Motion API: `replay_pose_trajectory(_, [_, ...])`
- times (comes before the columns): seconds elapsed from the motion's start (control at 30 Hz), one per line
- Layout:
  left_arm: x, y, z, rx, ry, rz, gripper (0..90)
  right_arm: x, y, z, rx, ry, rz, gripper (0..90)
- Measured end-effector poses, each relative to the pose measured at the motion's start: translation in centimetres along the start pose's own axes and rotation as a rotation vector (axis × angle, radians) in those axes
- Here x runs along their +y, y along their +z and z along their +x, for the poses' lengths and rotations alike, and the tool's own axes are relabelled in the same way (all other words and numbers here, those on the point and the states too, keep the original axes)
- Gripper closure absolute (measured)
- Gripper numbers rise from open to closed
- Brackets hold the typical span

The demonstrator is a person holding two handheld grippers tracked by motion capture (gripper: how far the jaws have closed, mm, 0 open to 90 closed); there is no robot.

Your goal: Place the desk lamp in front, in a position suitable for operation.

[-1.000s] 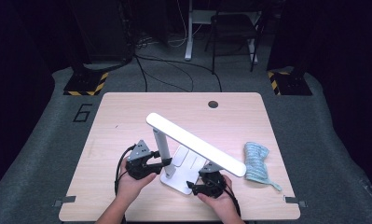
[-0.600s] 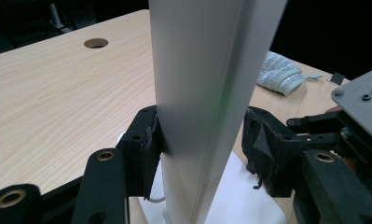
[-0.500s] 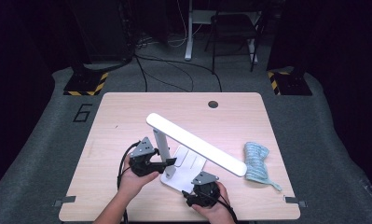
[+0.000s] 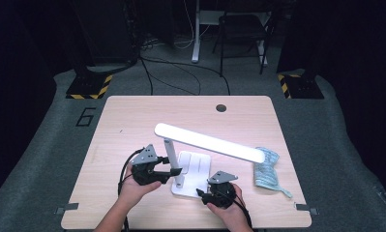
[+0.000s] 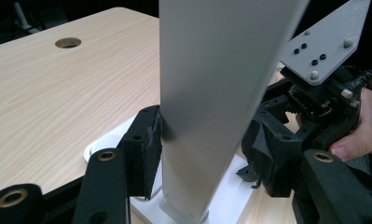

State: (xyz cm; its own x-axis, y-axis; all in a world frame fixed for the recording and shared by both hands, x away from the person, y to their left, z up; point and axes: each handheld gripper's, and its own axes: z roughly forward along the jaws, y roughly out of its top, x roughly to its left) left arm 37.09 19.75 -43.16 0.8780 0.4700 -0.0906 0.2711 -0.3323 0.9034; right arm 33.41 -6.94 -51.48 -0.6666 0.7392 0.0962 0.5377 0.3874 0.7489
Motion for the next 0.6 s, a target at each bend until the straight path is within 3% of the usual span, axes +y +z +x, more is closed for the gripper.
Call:
replay_pose_trajectory(0.17, [0.5,1.1,-0.2,-0.005,0.043,0.009,44.0,-0.1,0.0,0.0,0.009,-0.002,-0.002,39.0])
replay_pose_trajectory(0.27, [0.3,0.8,-0.3,-0.023,0.042,0.001,44.7,-0.1,0.0,0.4,0.005,-0.046,-0.012,37.2])
replay_pose_trajectory(0.33, [0.2,0.6,-0.4,-0.039,0.040,-0.003,45.7,-0.1,0.0,0.5,-0.002,-0.046,-0.011,37.5])
replay_pose_trajectory(0.37, [0.1,0.4,-0.6,-0.053,0.043,-0.002,45.7,-0.1,0.1,0.5,-0.003,-0.022,-0.010,37.6])
replay_pose_trajectory(0.53, [-0.2,0.0,-0.9,-0.069,0.049,0.000,46.2,-0.1,0.2,-0.3,-0.005,-0.015,-0.023,37.6])
replay_pose_trajectory(0.6, [-0.3,-0.3,-0.9,-0.093,0.053,0.004,48.1,-0.1,0.2,-0.6,-0.007,0.014,-0.021,37.7])
